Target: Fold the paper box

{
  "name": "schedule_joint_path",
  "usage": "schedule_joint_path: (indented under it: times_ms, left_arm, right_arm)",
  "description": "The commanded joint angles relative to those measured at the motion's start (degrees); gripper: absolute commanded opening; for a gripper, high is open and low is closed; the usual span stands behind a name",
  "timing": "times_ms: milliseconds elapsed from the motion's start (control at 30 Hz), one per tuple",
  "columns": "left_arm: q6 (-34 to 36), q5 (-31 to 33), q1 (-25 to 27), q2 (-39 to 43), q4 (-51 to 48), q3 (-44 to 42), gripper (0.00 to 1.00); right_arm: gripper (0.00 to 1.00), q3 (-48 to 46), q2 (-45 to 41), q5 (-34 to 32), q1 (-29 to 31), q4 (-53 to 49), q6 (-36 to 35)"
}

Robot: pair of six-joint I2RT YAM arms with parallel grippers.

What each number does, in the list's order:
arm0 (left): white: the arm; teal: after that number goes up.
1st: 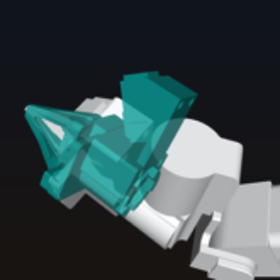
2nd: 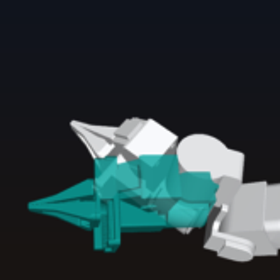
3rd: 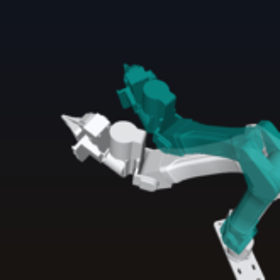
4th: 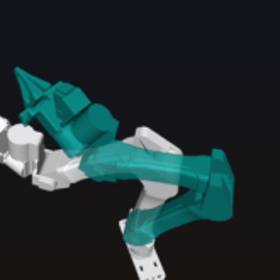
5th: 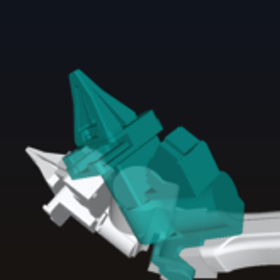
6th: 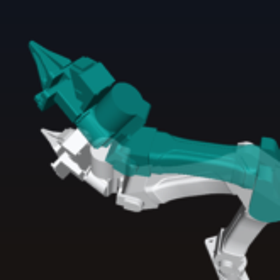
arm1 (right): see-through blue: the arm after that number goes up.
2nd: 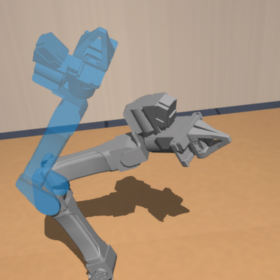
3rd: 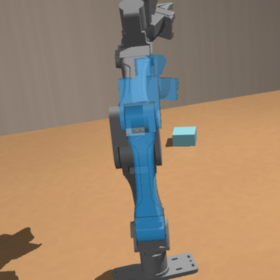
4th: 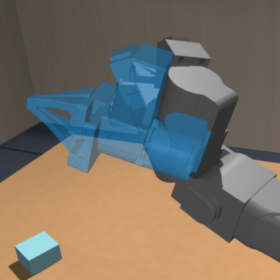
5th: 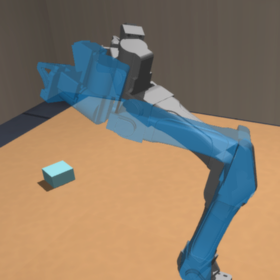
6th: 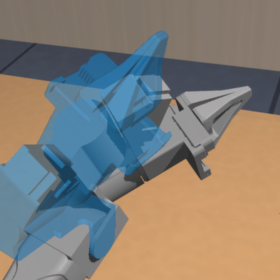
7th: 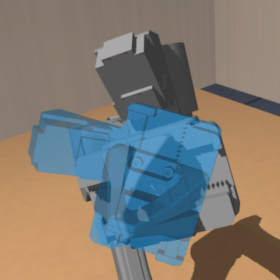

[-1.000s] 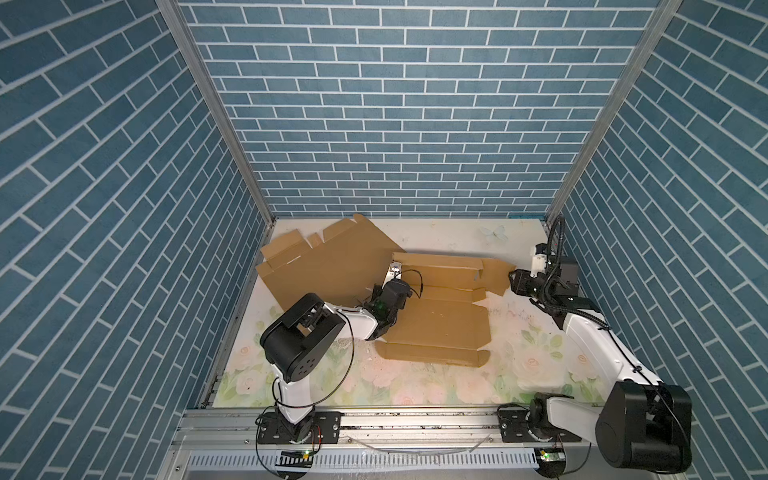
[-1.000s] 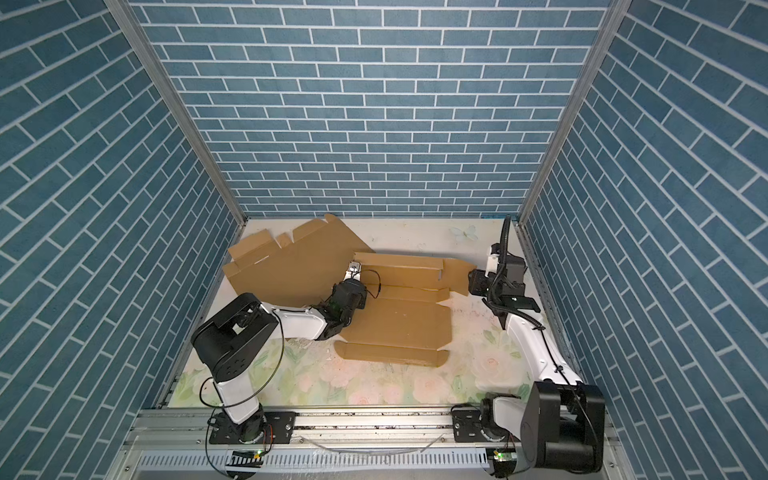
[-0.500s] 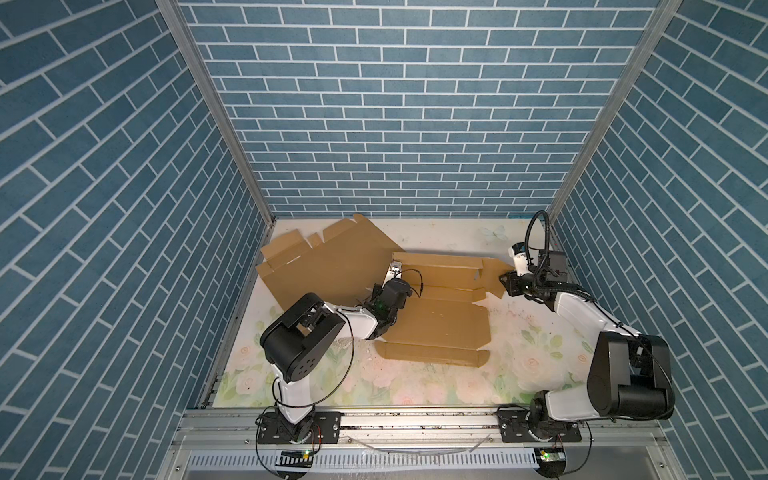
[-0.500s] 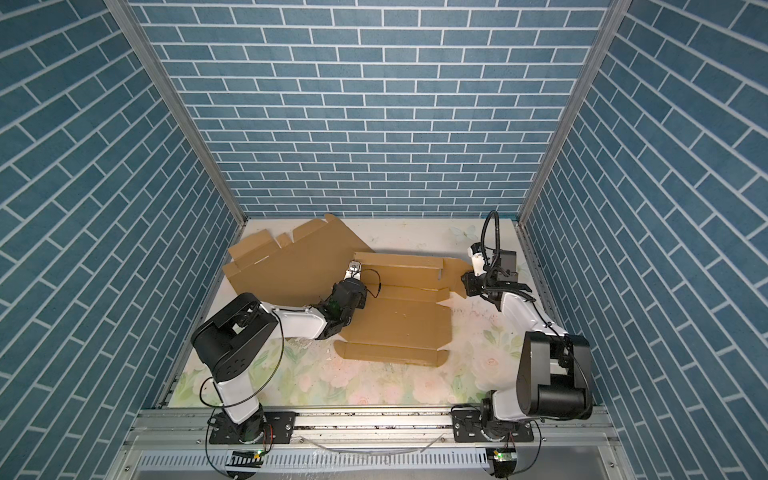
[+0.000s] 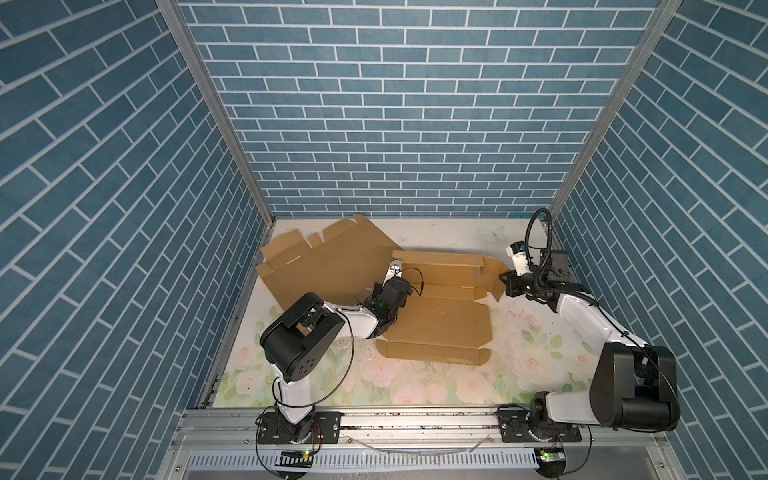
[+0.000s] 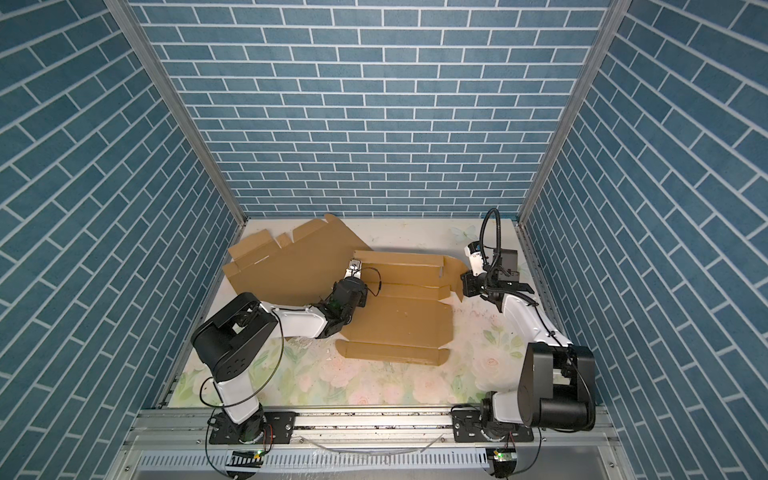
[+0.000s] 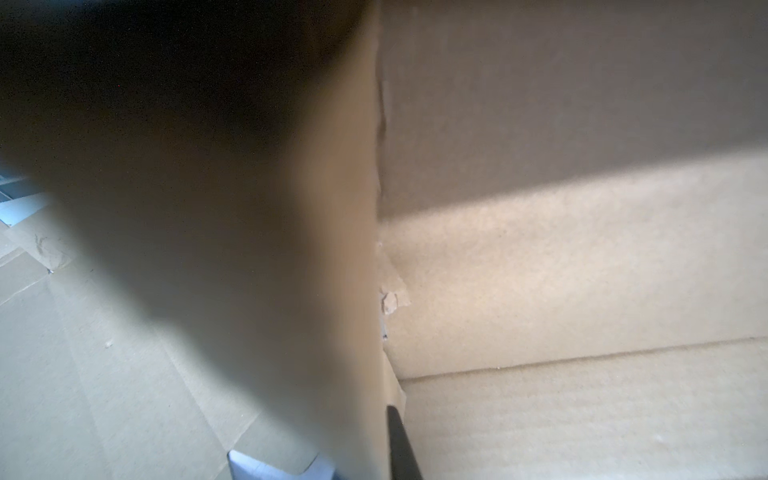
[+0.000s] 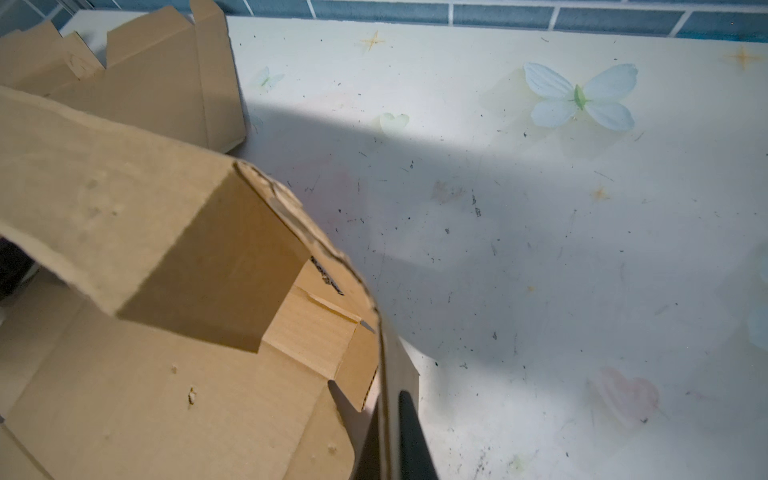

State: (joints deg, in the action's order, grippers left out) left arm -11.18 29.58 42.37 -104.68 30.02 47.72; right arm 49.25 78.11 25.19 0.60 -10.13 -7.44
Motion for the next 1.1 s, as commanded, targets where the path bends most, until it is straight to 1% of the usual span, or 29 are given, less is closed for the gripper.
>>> schedule_joint_path:
  times_ms: [0, 200, 333, 500, 600, 733, 833, 900, 967, 1067]
  left_arm:
    - [2.4, 0.2, -0.2, -1.5, -3.9, 0.0, 0.00]
    - [2.4, 0.2, -0.2, -1.7, -3.7, 0.0, 0.00]
    - [2.4, 0.1, -0.2, -1.6, -3.6, 0.0, 0.00]
    - [2.5, -0.1, -0.2, -1.7, -3.6, 0.1, 0.00]
    - [2.5, -0.2, -0.2, -1.9, -3.7, 0.2, 0.00]
    - [2.4, -0.2, -0.2, -1.9, -3.8, 0.2, 0.00]
    - [2.6, -0.3, -0.2, -1.8, -4.1, 0.3, 0.00]
    - [2.7, -0.4, -0.2, -1.6, -4.2, 0.3, 0.00]
    - [3.0, -0.4, -0.2, -1.4, -4.3, 0.1, 0.00]
    - [3.2, -0.4, -0.2, -1.5, -4.3, 0.0, 0.00]
  right_arm:
    - [0.00, -0.3, -3.1, 1.7, 1.4, 0.8, 4.0]
    - [0.00, 0.0, -3.6, 0.4, 5.0, 0.6, 9.6]
    - [0.00, 0.9, -3.5, -1.7, 8.1, 0.1, 11.9]
    - [0.00, 1.7, -2.4, -2.1, 10.8, 1.7, 17.7]
    - [0.00, -0.3, -1.7, -4.9, 13.3, 5.5, 20.7]
    - [0.00, -7.3, -1.3, -8.1, 14.6, 16.9, 23.9]
    - [0.01, -8.3, -0.5, -7.6, 14.1, 20.0, 23.0]
    - [0.07, -7.1, 0.4, -4.6, 12.5, 18.8, 22.6]
    - [0.17, -5.6, 0.9, -0.4, 10.0, 16.6, 22.5]
    - [0.28, -4.3, 0.3, 3.5, 7.6, 12.8, 21.0]
